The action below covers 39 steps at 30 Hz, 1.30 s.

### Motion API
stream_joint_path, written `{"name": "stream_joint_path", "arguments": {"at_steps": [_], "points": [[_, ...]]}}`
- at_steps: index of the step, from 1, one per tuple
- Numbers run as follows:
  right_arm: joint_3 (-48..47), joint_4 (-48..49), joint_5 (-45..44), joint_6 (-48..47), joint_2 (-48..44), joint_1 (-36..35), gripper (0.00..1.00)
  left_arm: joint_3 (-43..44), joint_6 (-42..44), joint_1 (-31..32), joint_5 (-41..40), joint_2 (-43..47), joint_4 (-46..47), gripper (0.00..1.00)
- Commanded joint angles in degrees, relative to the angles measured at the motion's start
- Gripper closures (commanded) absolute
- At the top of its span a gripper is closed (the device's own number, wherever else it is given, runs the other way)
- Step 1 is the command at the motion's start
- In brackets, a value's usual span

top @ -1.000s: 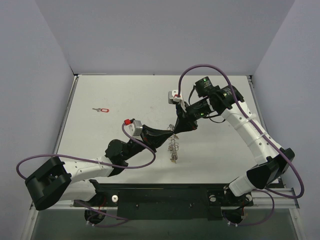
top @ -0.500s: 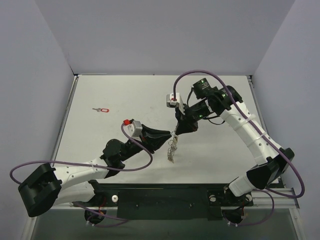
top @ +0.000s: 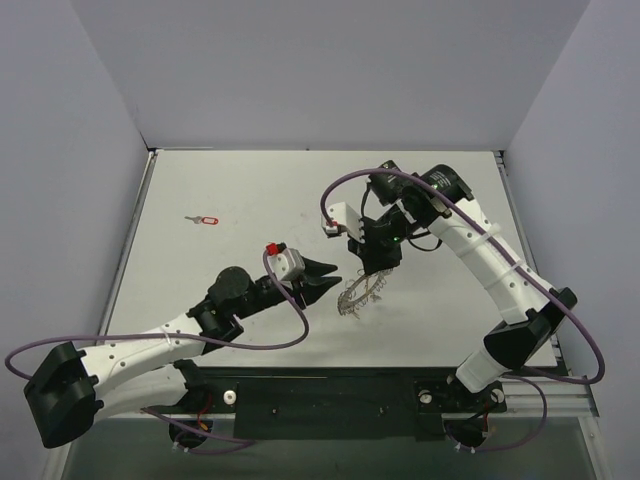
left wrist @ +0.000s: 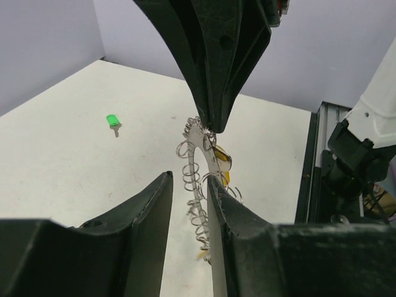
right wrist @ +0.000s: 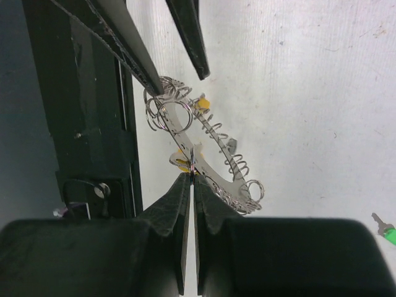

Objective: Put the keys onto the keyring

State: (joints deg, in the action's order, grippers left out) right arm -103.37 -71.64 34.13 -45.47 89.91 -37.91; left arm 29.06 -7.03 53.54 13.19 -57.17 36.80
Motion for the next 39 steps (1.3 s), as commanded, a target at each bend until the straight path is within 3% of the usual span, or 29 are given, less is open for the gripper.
{"name": "stream_joint_path", "arguments": {"at_steps": [1,17,39], "points": [[-2.3,-8.6,-5.1,-3.3,1.1,-2.0,1.0,3.5,8.4,0.3,2.2,-2.1,-1.0,0.62],[-1.7,-8.3,-4.9,-4.0,1.3,-3.0,1.0,4.7,3.3,1.3,9.5,-13.0,19.4,0.7],[-1.7,-8.1,-2.7,-4.1,0.4,-2.7,1.0,5.6,6.8,2.3,6.9,-16.0,19.1,0.73]]}}
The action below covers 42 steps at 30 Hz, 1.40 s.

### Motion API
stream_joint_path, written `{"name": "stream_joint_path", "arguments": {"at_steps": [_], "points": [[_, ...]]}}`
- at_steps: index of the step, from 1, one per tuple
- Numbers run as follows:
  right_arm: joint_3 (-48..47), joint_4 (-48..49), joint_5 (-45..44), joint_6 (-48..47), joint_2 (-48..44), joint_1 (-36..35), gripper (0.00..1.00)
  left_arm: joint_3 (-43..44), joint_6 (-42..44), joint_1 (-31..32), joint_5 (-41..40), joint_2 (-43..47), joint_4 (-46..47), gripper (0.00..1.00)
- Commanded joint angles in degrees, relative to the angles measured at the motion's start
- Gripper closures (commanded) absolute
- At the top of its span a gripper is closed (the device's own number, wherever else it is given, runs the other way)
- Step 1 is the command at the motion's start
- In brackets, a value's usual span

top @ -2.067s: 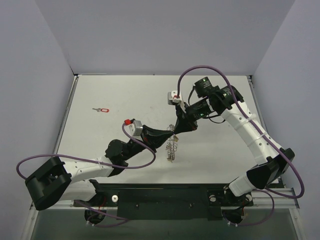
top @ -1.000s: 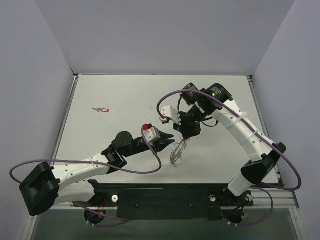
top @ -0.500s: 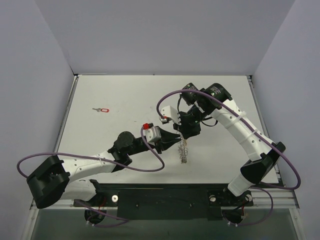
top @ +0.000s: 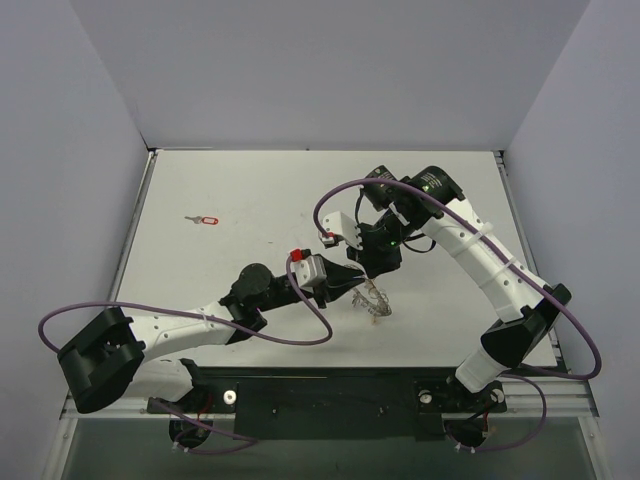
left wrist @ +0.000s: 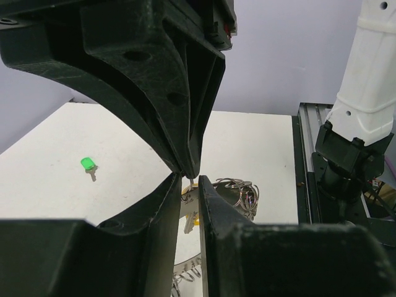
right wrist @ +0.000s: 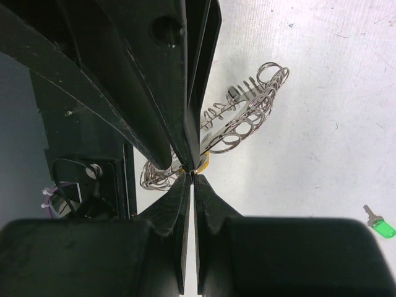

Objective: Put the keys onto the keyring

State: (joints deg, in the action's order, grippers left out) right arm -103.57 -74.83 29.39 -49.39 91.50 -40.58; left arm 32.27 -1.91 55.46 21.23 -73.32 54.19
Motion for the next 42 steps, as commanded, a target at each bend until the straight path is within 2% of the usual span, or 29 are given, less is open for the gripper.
{"name": "stream_joint_path", "arguments": {"at_steps": [1,18,27,30,31,32,36,38,39,41,42], "points": [[-1.5,-5.0,2.0,-0.2,-1.2,0.0,1.0,2.3,1.6,0.3,-1.3,0.3,1.7,0.73],[-1.8,-4.9,2.9,0.0,-1.1,0.1,1.0,2.7,6.0,0.6,-0.3,-0.5,-0.9,0.73],[-1.8,-4.8,3.0,0.1,-1.0,0.1,1.0,3.8,7.4,1.1,0.2,-1.0,-3.2,0.76],[-1.7,-5.0,3.0,0.1,-0.9,0.1,1.0,4.3,7.6,1.2,0.6,-0.9,-3.9,0.83],[-1.7,-4.9,3.0,0.1,-0.9,0.1,1.0,4.4,7.6,1.2,0.7,-0.9,-4.1,0.88],[-1.7,-5.0,3.1,0.1,-0.9,0.1,1.0,4.6,7.6,1.2,0.7,-0.9,-4.4,1.0],[-1.2,-4.0,3.9,1.0,-1.1,0.8,1.0,4.6,6.2,1.3,-0.1,-0.2,-4.1,1.0],[-0.8,-3.5,6.5,1.7,-1.9,2.8,0.93,3.4,4.1,1.2,-2.1,0.7,-2.0,1.0],[-0.5,-3.2,7.7,1.8,-2.3,3.9,0.77,2.6,3.5,1.2,-3.3,1.5,0.5,1.0],[-0.1,-3.4,12.6,1.5,-3.4,7.5,0.67,0.7,0.5,1.2,-4.8,2.6,4.5,1.0],[0.3,-3.4,15.2,0.7,-4.7,9.5,0.66,-0.6,-1.3,1.1,-5.1,3.1,6.2,1.0]]}}
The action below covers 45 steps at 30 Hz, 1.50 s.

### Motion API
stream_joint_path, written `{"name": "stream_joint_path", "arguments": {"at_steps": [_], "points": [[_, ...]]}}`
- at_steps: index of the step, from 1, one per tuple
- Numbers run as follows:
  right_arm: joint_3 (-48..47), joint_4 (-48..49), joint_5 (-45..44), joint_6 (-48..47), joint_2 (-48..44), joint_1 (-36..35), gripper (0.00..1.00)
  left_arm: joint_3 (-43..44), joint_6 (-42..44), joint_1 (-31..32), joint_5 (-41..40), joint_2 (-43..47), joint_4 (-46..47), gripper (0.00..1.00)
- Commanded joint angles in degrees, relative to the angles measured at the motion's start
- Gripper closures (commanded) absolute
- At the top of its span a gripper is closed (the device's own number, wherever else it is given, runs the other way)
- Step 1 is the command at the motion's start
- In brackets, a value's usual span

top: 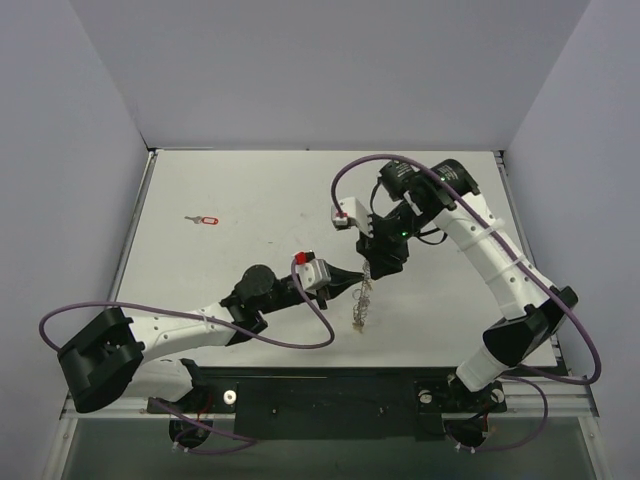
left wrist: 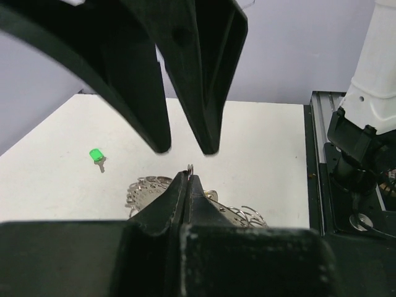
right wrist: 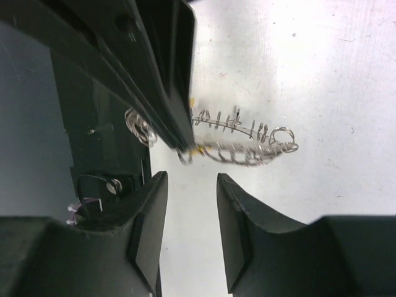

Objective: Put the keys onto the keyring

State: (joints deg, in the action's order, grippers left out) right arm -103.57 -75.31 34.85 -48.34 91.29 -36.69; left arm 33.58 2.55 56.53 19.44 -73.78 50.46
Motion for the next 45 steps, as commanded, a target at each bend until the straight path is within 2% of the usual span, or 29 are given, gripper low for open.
{"name": "stream_joint_path", "arguments": {"at_steps": [1,5,9,13,21,31,37,42,45], "points": [[1.2,-2.8,11.4,-0.8,-5.1,6.5,0.65,-2.5,-8.2,0.0,-4.4,4.1,13.3,1.0],[6.7,0.7,18.7,-1.2,-8.4,10.0,0.64,-6.2,-14.5,0.1,-7.7,4.3,25.7,1.0],[10.2,4.5,24.6,0.7,-9.6,12.2,0.64,-6.8,-19.1,0.1,-10.3,4.2,32.1,1.0],[10.8,4.6,29.9,0.5,-9.5,12.8,0.64,-6.3,-23.5,0.1,-13.4,4.3,34.8,1.0],[9.9,5.9,29.1,2.4,-9.5,12.9,0.64,-5.7,-31.1,0.0,-20.6,5.3,33.8,1.0],[13.6,11.3,25.1,7.4,-10.4,12.3,0.62,-5.2,-33.1,-0.7,-19.4,5.0,31.0,1.0],[15.1,13.9,23.7,9.1,-11.0,11.8,0.62,-5.5,-35.9,-2.8,-15.7,4.3,30.8,1.0],[15.5,14.0,23.2,9.5,-11.7,13.0,0.61,-6.0,-36.0,-4.8,-15.7,5.4,25.8,1.0],[16.4,13.9,23.2,9.1,-12.7,14.1,0.58,-5.7,-35.1,-5.5,-16.9,6.5,18.9,1.0]]}}
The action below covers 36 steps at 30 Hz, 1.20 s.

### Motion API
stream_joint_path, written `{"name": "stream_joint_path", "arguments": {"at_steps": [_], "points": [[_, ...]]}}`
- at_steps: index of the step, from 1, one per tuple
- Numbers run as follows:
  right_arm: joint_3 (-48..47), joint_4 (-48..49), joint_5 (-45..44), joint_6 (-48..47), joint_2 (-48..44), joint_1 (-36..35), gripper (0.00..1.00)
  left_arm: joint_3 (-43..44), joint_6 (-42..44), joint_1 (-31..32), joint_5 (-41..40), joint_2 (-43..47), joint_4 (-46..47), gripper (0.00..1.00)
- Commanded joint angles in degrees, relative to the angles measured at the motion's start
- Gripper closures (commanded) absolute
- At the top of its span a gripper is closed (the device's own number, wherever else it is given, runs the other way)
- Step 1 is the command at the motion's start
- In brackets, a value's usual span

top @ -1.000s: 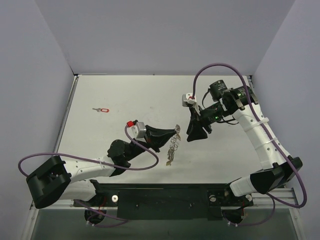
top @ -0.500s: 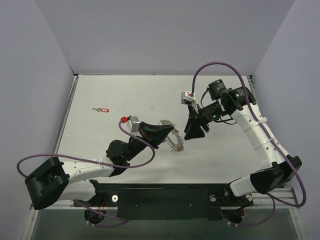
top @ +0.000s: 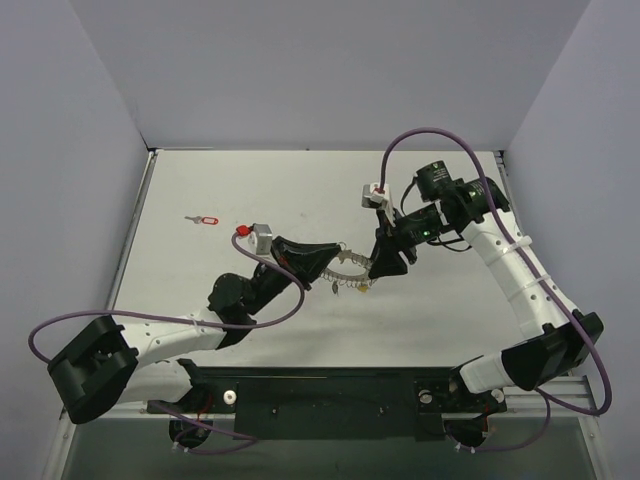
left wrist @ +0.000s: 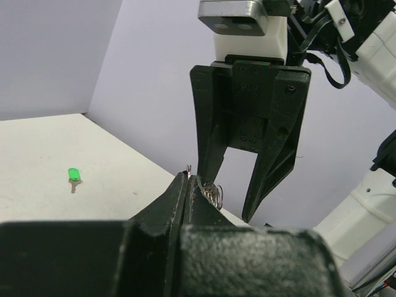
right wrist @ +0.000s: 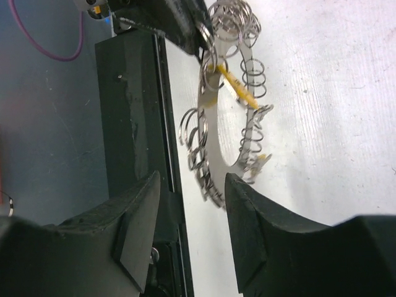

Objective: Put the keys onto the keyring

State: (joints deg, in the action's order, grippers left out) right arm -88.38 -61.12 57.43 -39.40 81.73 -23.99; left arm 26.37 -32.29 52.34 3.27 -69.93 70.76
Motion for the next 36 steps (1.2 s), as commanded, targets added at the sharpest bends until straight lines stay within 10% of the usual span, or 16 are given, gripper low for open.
{"name": "stream_joint_path", "arguments": {"at_steps": [1,12,36], "points": [[1.5,-0.3,0.2,-0.2,-3.3,1.5,0.57,1.9,-0.1,-1.6,-1.0,3.0,-3.1,1.0],[3.7,2.8,-3.4,-9.6,-3.1,1.4,0.48,7.1,-2.3,-1.6,-1.2,1.7,-12.5,1.0],[18.7,43.8,-3.0,38.0,-6.8,0.9,0.49,6.5,-2.8,-1.9,-6.5,2.9,-19.1,1.0]]}}
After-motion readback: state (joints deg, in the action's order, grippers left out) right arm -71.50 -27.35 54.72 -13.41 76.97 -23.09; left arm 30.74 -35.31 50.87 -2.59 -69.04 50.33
